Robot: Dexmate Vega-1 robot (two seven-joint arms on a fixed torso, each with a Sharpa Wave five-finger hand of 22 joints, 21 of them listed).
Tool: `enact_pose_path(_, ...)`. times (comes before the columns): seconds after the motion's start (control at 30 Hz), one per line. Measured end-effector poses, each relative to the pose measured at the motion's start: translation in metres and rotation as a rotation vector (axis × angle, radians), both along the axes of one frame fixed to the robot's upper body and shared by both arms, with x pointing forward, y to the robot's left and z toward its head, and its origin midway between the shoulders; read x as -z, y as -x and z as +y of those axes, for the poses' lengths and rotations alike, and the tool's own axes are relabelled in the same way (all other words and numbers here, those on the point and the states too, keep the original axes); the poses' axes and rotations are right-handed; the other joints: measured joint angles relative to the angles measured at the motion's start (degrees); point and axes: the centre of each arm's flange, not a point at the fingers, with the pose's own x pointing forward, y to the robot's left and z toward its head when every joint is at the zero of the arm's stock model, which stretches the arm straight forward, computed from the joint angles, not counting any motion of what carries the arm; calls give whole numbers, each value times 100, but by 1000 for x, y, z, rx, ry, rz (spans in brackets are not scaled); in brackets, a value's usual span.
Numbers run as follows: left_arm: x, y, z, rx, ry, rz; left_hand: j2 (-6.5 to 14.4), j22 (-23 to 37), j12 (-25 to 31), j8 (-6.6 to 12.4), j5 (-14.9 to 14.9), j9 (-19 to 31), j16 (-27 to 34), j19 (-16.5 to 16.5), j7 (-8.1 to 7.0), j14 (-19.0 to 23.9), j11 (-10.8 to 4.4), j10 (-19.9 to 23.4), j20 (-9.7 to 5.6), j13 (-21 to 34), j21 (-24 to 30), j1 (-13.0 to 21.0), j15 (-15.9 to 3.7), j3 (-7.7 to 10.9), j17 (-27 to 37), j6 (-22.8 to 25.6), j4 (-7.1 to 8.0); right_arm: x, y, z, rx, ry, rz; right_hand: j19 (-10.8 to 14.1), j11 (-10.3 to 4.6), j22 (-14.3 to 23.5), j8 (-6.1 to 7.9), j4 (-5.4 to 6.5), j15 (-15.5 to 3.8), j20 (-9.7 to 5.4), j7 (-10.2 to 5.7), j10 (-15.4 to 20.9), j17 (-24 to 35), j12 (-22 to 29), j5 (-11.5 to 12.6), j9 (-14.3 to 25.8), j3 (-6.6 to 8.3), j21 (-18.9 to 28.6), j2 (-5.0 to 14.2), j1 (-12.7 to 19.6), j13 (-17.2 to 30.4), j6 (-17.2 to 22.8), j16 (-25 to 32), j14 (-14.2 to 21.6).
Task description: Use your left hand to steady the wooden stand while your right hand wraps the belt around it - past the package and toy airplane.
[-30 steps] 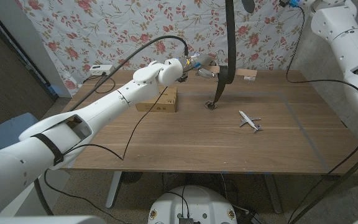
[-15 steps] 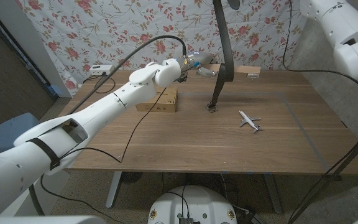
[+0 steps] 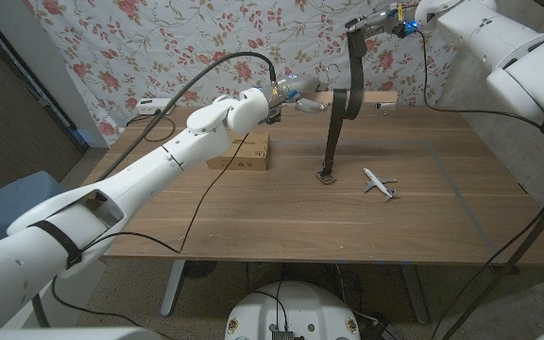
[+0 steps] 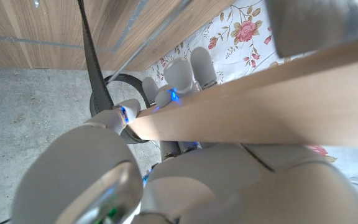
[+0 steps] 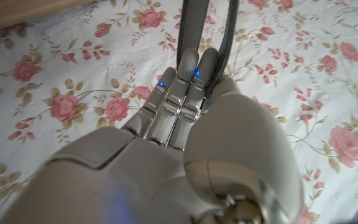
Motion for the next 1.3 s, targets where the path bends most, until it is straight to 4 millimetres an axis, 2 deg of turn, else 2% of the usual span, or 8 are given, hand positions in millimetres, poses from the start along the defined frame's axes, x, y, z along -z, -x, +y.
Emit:
enact_pose_path(0.23,-5,5,8,38,50,17,-1,17,0,23,0,-2,0,0,0,21,0,0,0,0,0,1,21,0,0,-1,0,28,-13,-35,106,-19,35,0,1,-17,1,0,0,0,0,1,0,0,0,1,0,45,1,1,13,0,-23,0)
enact_pose_path(0.4,-10,9,14,73,93,27,-1,16,0,23,-1,-18,0,0,1,21,0,0,0,0,0,1,21,0,-1,-2,0,60,-23,-64,172,-32,88,0,23,-27,1,24,0,0,0,23,-1,0,-1,1,-24,45,-5,60,33,0,-44,0)
enact_pose_path(0.7,-14,13,22,114,148,48,-1,16,0,23,-1,-18,39,0,3,21,0,0,0,0,0,1,21,0,27,-6,0,109,-37,-93,234,-59,161,0,52,-44,-14,25,0,0,32,-6,26,12,-22,19,-23,90,-7,83,50,68,-44,0)
enact_pose_path(1.03,-17,15,28,123,190,45,0,6,0,66,-2,-18,39,0,-9,20,1,1,0,0,0,0,21,0,26,-35,0,159,-46,-99,164,-48,267,0,52,-70,-53,51,0,0,32,-6,25,14,-23,19,-30,114,-8,96,52,69,-44,0)
enact_pose_path(1.07,-17,15,29,122,197,42,1,8,0,66,-2,-18,39,0,-9,20,1,1,0,0,0,-1,21,0,26,-35,0,174,-49,-99,135,-49,292,-9,52,-70,-56,66,0,-10,32,-6,44,14,-23,19,-45,122,-7,97,48,69,-44,0)
enact_pose_path(1.2,-18,14,29,120,211,39,23,17,0,65,-2,-18,39,0,11,20,1,1,0,0,0,-23,22,0,26,-56,0,190,-50,-96,67,-45,322,-61,73,-71,-63,65,0,-1,32,16,53,-22,-23,19,-45,143,-6,98,51,69,-44,0)
enact_pose_path(1.23,-19,13,29,117,215,39,23,17,0,65,-2,-18,39,0,11,20,1,1,0,0,0,-23,22,0,26,-56,0,204,-51,-97,37,-50,342,-61,82,-71,-65,65,0,-1,32,25,53,-29,-23,19,-45,144,2,106,55,69,-44,0)
enact_pose_path(1.3,-20,12,29,115,218,37,23,17,0,65,-2,-18,39,0,11,20,1,1,0,0,0,-23,22,0,26,-57,0,214,-51,-95,0,-52,357,-61,93,-71,-64,65,0,-1,32,36,53,-41,-29,19,-45,144,8,113,64,69,-31,0)
